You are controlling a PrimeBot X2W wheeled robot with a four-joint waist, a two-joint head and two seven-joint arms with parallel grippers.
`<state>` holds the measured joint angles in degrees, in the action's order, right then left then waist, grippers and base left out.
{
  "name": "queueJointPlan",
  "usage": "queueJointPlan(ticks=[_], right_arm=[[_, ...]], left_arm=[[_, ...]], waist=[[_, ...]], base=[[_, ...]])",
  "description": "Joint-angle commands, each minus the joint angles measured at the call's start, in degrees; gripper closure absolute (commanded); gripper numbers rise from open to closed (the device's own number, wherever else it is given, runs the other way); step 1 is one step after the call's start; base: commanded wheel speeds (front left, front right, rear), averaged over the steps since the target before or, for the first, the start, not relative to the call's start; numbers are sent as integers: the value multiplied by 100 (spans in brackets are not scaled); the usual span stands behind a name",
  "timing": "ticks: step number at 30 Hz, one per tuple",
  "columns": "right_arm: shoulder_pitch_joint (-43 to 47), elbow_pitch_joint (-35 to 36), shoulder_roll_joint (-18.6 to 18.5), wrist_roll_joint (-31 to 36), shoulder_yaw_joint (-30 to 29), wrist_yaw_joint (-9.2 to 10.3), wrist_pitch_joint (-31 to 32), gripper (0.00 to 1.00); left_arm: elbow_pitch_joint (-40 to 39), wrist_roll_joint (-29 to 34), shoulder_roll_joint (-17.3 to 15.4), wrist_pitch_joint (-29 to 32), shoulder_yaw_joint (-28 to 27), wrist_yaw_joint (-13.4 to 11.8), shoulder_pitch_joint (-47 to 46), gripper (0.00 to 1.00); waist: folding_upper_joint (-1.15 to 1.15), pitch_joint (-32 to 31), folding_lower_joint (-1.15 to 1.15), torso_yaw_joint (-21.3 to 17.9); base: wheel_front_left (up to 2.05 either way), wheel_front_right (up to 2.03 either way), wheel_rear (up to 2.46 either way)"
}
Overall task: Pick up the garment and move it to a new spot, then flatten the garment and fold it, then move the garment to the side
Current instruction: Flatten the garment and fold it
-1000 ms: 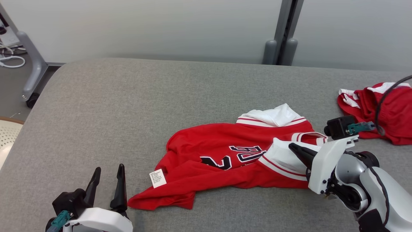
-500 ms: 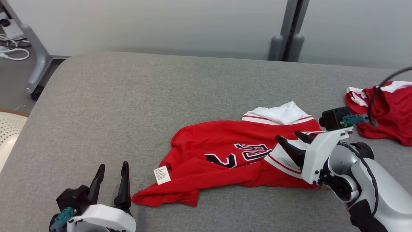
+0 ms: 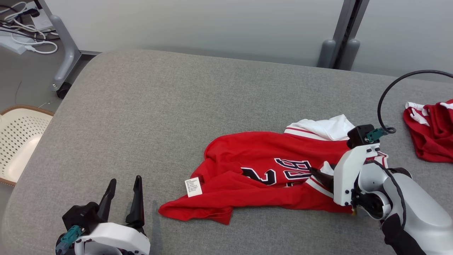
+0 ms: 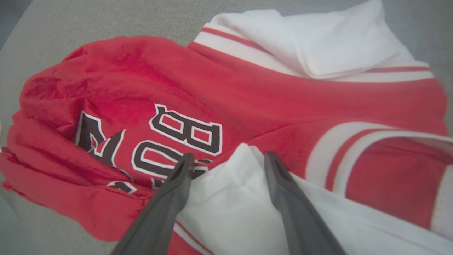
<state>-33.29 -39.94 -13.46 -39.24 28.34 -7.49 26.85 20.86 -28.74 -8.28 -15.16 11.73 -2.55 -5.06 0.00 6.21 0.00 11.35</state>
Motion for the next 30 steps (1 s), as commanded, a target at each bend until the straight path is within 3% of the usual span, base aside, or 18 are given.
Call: queueJointPlan(ticks=[1,6,7,9,10,20,30], right_arm=[[19,-43,-40,-19,14,-2,37,0],[33,-157,-26,-102,114,-2,73,0],[25,-174,-26,-123,125,-2,67,33],[10,-204,-25,-144,162,-2,44,85],[5,-217,-31,-165,185,-2,33,100],[42,31,-145,-384,306,-2,-418,100],[597,1029,-380,-792,306,-2,-911,100]], left_arm=[[6,33,-9,-7,-40,33,1,0],[13,75,4,-7,-100,60,-14,0],[13,88,5,-7,-113,68,-16,0],[20,110,7,-7,-136,87,-22,0],[25,115,9,-7,-143,98,-24,0],[84,194,36,-7,-249,150,13,0],[112,243,18,-7,-307,195,105,0]], waist=[[0,-3,0,4],[0,11,0,-9],[0,15,0,-16],[0,25,0,-32],[0,29,0,-41],[0,-41,0,-184],[0,-240,0,-509]], base=[[0,0,0],[0,0,0],[0,0,0],[0,0,0],[0,0,0],[0,0,0],[0,0,0]])
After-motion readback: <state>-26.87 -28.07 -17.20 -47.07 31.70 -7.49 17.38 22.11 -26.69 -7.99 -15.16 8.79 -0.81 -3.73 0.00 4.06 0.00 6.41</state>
